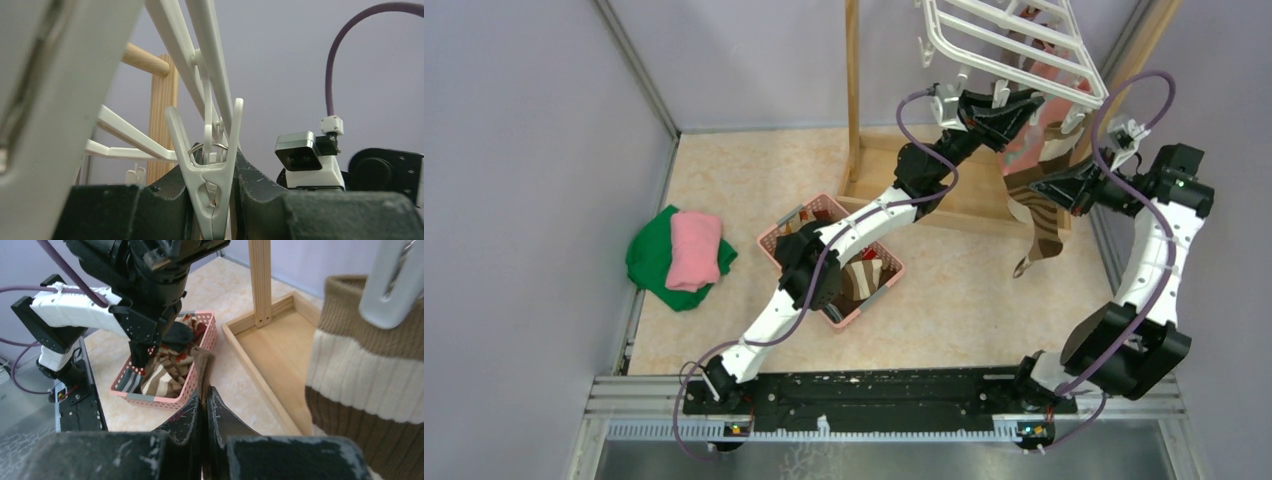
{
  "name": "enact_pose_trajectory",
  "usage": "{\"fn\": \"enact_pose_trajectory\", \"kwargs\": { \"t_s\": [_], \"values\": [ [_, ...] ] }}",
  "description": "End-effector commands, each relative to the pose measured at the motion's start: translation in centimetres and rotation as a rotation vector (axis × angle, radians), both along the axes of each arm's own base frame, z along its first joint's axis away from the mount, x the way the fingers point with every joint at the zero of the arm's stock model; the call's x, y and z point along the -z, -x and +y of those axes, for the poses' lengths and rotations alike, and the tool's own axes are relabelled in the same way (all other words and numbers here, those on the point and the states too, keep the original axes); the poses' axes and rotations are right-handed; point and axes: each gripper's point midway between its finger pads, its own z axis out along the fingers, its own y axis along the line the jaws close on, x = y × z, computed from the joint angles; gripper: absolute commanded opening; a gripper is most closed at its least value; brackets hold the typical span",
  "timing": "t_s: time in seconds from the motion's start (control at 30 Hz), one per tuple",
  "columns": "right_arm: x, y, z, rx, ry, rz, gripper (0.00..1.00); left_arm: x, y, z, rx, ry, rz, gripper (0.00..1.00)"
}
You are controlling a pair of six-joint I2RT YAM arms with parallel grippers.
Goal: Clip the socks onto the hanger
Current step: Clamp the sock onto the hanger.
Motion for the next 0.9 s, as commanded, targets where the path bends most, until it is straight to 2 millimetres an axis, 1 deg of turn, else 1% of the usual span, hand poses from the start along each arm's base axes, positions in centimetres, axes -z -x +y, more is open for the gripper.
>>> {"fn": "enact_pose_trajectory", "kwargs": {
  "t_s": [0.0, 0.1, 0.2, 0.3, 0.4, 0.43, 0.5, 0.53, 0.57, 0.6, 0.63, 0.7, 0.8, 0.87],
  "values": [
    [-2.8, 0.6, 0.9, -0.035, -0.101, -0.028, 0.0, -5.6, 2.1, 3.2, 0.015, 0.095, -0.049, 0.09],
    [-2.8, 0.1, 0.7, -0.038, -0.115, -0.005, 0.0, -5.7, 2.2, 3.4, 0.019, 0.101, -0.045, 0.07],
    [-3.5, 0.4, 0.9, -0.042, -0.098, -0.031, 0.0, -5.6, 2.0, 3.4, 0.016, 0.105, -0.031, 0.07],
    [-4.3, 0.9, 0.9, -0.027, -0.028, -0.073, 0.0, -5.6, 1.8, 3.4, 0.016, 0.109, -0.019, 0.06],
    [-4.5, 1.0, 0.1, 0.014, 0.05, -0.071, 0.0, -5.5, 1.7, 3.4, 0.015, 0.11, -0.01, 0.06],
    [-4.4, 1.0, -0.3, 0.037, 0.064, -0.039, 0.0, -5.5, 1.7, 3.4, 0.015, 0.109, -0.007, 0.06],
    [-3.7, 0.2, -1.4, 0.118, 0.108, 0.03, 0.0, -5.5, 1.6, 3.5, 0.013, 0.11, -0.001, 0.06],
    [-3.5, -0.5, -2.2, 0.197, 0.144, 0.023, 0.0, -5.5, 1.6, 3.5, 0.012, 0.111, 0.0, 0.06],
    [-4.0, -0.9, -2.7, 0.275, 0.166, -0.022, 0.0, -5.5, 1.5, 3.5, 0.012, 0.113, 0.003, 0.06],
    [-4.4, -0.7, -2.6, 0.316, 0.166, -0.073, 0.0, -5.5, 1.6, 3.6, 0.013, 0.114, 0.002, 0.06],
    [-4.9, 0.1, -1.7, 0.283, 0.16, -0.12, 0.0, -5.5, 1.5, 3.7, 0.012, 0.116, 0.003, 0.06],
    [-5.0, 1.3, 0.0, 0.137, 0.083, -0.086, 0.0, -5.4, 1.4, 3.7, 0.014, 0.117, 0.009, 0.05],
    [-3.9, 1.1, 0.8, 0.075, 0.034, -0.053, 0.0, -5.5, 1.4, 3.9, 0.028, 0.126, 0.017, 0.05],
    [-3.8, 0.9, 1.5, 0.081, -0.004, -0.045, 0.0, -5.5, 1.4, 4.0, 0.035, 0.13, 0.021, 0.05]
  ]
}}
